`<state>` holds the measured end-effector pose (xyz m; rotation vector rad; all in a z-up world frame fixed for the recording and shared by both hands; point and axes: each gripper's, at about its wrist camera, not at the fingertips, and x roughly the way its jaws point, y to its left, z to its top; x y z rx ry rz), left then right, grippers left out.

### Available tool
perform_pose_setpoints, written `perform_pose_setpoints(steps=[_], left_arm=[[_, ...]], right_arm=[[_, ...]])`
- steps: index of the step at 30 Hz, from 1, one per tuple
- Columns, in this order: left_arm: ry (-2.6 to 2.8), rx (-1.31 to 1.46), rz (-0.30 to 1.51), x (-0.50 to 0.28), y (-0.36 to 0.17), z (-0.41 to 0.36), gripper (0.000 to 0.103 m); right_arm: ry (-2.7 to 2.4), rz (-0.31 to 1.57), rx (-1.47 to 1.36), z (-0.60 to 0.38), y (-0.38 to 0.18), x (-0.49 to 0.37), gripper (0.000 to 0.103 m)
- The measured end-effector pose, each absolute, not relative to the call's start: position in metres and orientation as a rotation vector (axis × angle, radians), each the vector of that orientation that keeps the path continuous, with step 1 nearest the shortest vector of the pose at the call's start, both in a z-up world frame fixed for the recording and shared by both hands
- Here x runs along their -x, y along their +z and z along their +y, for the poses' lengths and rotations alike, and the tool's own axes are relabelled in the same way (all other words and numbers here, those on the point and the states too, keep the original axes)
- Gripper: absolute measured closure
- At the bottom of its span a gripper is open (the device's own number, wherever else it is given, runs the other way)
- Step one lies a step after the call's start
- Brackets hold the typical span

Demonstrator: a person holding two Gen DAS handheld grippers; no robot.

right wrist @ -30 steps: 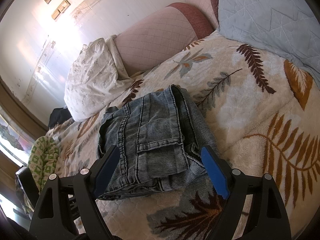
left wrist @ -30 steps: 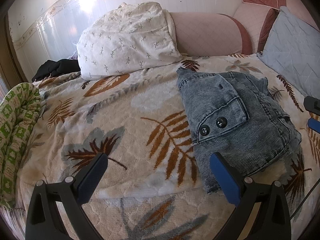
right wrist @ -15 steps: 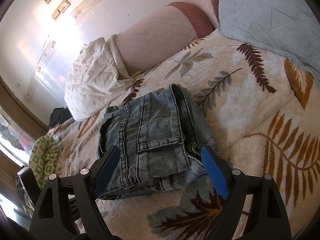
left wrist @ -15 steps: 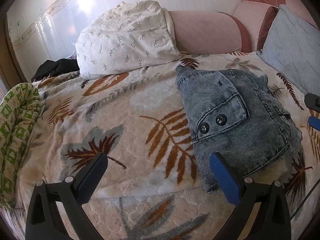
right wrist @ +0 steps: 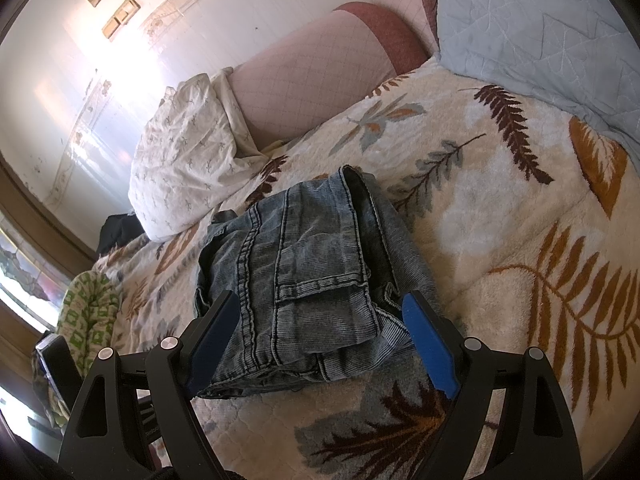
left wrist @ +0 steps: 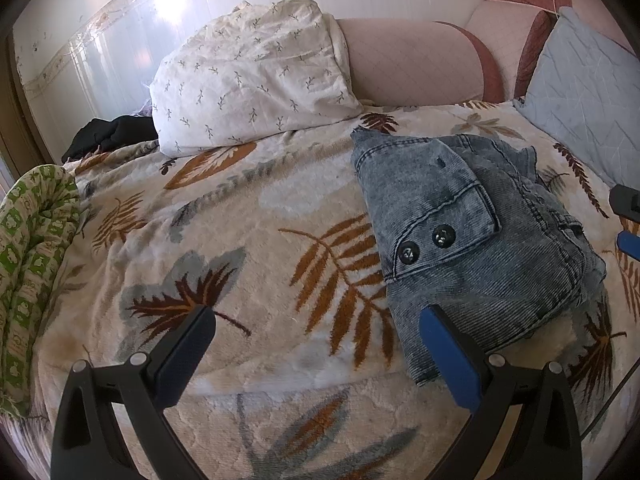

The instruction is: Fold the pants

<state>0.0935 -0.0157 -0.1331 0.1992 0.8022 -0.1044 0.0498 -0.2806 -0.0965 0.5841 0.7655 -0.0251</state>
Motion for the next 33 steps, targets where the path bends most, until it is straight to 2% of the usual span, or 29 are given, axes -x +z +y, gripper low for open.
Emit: perform_pose_setpoints(steps=[33], left_arm=[[-0.082, -0.203, 0.828, -0.098, -0.147, -0.015, 0.000]], right_arm=[[-0.016, 0.776, -0.589, -0.280, -0.099, -0.051, 0.019]])
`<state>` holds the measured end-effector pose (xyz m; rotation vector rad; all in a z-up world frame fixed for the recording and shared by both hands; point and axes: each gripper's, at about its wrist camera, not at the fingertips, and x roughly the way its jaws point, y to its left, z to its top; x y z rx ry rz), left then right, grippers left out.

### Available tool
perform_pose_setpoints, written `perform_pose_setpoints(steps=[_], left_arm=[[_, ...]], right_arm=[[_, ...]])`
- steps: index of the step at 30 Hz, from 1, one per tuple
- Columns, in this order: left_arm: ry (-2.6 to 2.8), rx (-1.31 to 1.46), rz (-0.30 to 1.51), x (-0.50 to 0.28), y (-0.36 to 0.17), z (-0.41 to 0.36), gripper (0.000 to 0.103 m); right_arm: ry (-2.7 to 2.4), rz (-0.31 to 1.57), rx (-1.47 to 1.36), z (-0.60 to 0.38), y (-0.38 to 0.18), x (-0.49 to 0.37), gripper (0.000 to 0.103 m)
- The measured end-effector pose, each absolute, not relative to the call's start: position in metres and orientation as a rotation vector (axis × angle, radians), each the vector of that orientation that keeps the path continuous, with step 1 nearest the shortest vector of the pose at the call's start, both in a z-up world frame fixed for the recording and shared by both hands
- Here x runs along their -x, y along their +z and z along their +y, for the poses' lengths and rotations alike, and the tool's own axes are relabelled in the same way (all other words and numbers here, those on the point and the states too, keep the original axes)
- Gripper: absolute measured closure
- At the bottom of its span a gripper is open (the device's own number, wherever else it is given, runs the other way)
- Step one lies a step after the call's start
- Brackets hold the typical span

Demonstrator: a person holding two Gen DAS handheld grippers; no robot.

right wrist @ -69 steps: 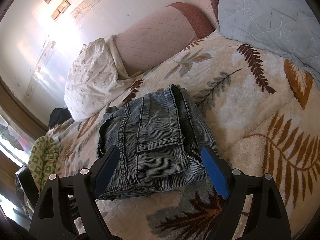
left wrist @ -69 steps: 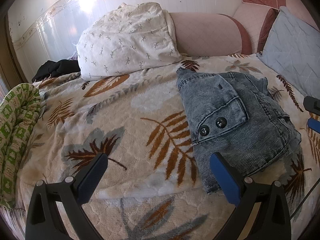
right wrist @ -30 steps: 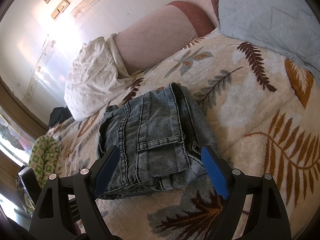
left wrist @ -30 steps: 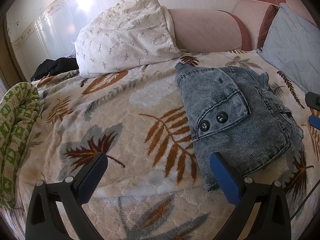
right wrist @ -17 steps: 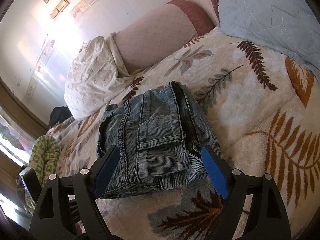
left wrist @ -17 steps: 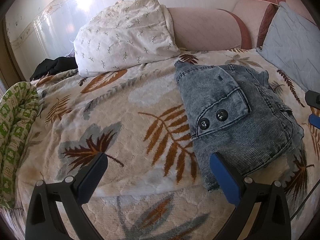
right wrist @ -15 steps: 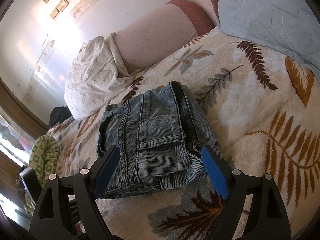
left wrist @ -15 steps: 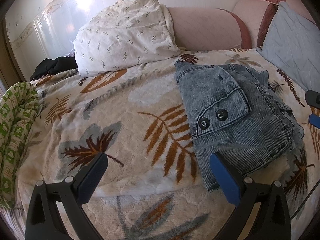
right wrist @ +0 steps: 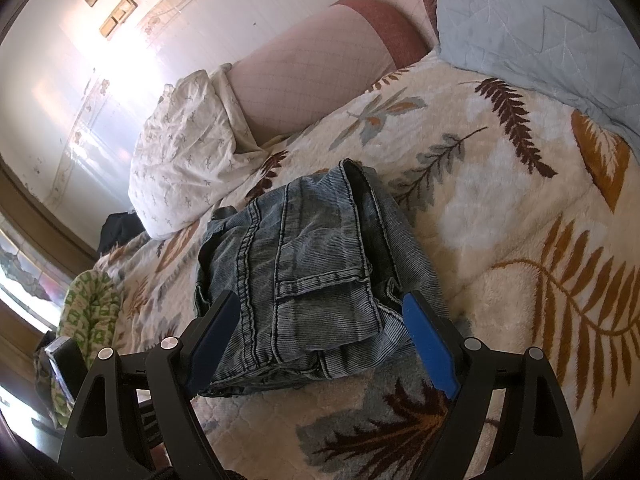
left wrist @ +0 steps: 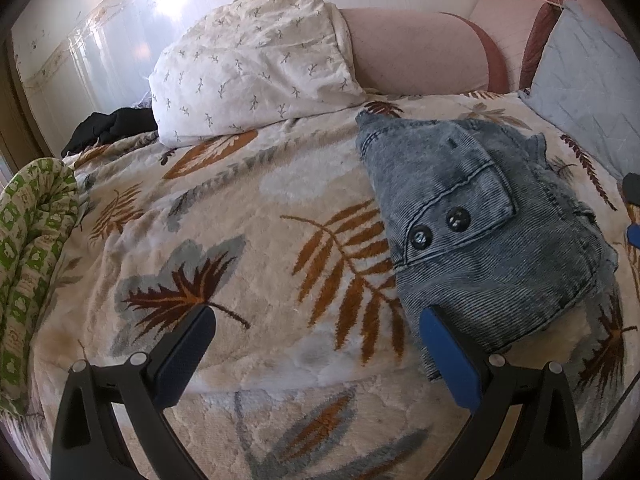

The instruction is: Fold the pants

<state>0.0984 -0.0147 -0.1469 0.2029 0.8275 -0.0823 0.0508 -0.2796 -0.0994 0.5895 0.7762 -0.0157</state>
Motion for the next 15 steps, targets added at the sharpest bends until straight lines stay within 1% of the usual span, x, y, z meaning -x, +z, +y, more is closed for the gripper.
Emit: perform_pose_setpoints(steps=[6, 15], left_arm=[[-0.053, -0.179, 0.844, -0.105, -0.156, -0.004, 0.000], [-0.072, -0.162, 0.838, -0.107, -0.152, -0.003, 0.000]], right_arm=[[-0.019, 0.786, -0.582, -0.279, -0.101, -0.053, 0.019], [-0.020, 0.818, -0.563, -0.276, -0.107, -0.062, 0.019]])
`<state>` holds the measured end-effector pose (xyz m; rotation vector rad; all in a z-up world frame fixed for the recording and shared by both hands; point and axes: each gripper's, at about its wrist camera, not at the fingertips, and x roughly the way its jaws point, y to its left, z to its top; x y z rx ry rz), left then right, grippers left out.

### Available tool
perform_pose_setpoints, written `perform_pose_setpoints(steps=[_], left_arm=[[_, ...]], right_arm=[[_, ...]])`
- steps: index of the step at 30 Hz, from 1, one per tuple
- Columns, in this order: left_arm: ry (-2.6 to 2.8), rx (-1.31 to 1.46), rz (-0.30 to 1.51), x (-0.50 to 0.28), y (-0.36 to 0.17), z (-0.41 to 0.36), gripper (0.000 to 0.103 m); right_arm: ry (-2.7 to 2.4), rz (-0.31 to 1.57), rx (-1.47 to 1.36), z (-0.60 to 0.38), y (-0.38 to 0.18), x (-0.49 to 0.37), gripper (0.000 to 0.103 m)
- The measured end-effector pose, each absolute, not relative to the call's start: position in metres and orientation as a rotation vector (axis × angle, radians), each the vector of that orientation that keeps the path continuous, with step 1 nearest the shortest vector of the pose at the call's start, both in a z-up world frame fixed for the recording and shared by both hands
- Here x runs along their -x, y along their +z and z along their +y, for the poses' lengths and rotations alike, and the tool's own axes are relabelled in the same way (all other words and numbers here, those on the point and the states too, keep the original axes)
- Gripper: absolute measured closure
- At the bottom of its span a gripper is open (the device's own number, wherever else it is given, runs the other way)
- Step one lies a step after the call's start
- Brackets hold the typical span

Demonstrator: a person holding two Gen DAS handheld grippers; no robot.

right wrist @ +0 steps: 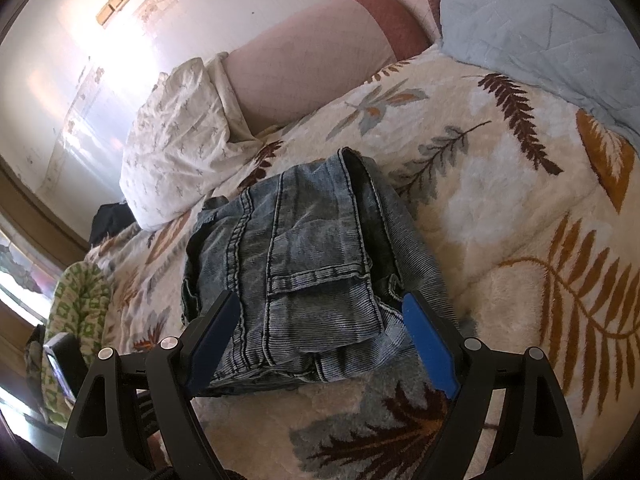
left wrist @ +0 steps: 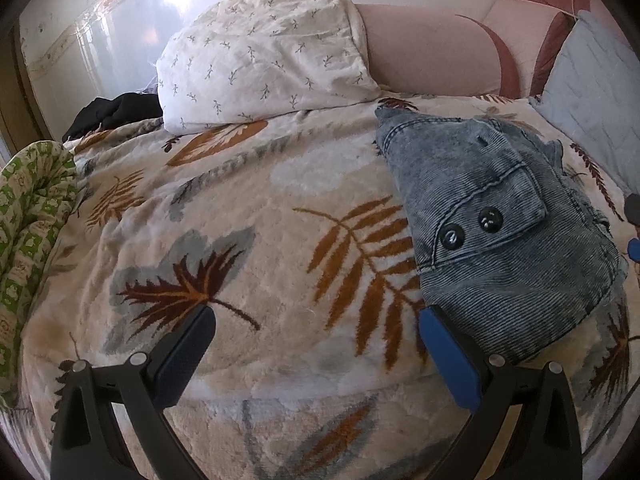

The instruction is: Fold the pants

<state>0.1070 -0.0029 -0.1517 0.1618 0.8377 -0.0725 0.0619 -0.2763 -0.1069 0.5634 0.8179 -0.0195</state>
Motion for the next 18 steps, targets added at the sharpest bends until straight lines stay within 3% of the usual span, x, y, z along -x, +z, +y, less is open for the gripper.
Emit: perform_pose_setpoints(steps=[18], left_arm=[[-0.065, -0.157, 0.843, -0.1075, -0.1530, -0.0014, 0.000]], right_arm=[[-0.015, 0.831, -0.562, -0.2764, -0.1070, -0.0649, 0.019]])
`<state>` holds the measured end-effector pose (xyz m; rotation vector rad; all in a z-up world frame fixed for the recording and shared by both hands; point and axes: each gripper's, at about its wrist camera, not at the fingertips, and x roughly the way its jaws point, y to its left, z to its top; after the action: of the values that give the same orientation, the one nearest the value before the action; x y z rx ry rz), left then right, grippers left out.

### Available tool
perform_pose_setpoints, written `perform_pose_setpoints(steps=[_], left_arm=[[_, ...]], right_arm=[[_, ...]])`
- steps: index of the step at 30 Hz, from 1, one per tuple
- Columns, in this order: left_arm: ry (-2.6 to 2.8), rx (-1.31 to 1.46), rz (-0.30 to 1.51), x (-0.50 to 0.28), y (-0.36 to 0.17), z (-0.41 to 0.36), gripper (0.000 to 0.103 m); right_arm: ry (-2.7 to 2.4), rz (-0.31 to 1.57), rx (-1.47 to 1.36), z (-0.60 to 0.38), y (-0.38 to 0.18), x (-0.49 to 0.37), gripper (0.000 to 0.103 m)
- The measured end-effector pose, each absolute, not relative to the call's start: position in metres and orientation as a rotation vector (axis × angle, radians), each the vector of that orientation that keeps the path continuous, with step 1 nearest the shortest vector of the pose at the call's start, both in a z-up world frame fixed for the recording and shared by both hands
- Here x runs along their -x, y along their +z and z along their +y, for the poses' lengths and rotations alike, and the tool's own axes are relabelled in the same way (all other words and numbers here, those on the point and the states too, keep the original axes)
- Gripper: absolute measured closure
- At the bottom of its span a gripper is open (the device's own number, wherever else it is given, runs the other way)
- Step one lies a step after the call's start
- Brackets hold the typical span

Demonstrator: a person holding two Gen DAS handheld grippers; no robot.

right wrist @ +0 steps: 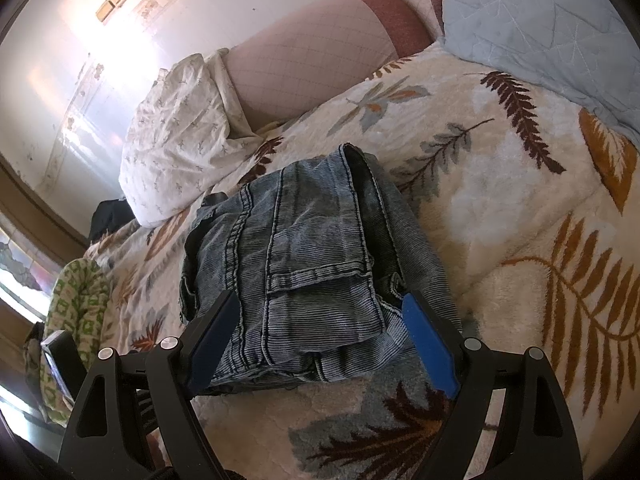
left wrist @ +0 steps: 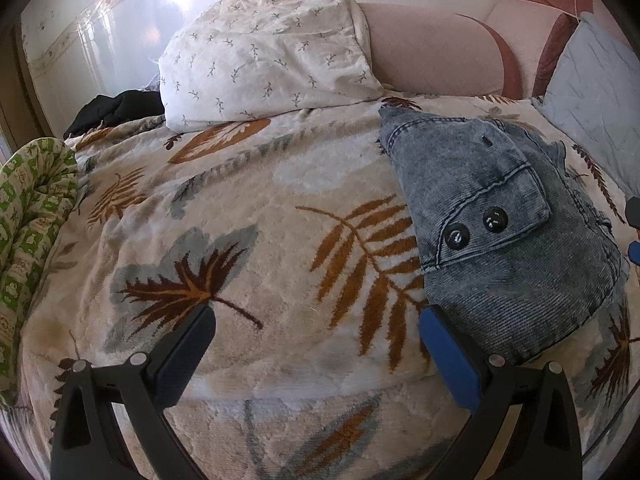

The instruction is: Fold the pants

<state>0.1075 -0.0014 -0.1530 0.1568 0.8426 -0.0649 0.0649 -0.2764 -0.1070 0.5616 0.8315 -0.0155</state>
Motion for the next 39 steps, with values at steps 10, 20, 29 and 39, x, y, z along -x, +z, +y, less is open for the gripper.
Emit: perform_pose_setpoints(steps=[10, 20, 29, 39], left_arm=[[-0.065, -0.152, 0.841, -0.1077, -0.1517, -0.0006, 0.000], [-0.067, -0.158, 0.840, -0.1052, -0.1515, -0.0036, 0.000], [-0.063, -0.158, 0.837, -0.1052, -0.1519, -0.0030, 0.000], [-0.058, -0.148, 0.821, -0.1033, -0.1487, -0.0018, 0.000]], right_arm=[[-0.020, 0.839, -0.557, -0.2771, -0.1090, -0.0675, 0.019], [-0.021, 0.840, -0.554, -0.2762, -0.1095, -0.0681, 0.019], [-0.022, 0.841, -0.555, -0.2760, -0.1096, -0.0680, 0.019], [-0.027, 0.844, -0.543, -0.2763, -0.1117, -0.0698, 0.019]])
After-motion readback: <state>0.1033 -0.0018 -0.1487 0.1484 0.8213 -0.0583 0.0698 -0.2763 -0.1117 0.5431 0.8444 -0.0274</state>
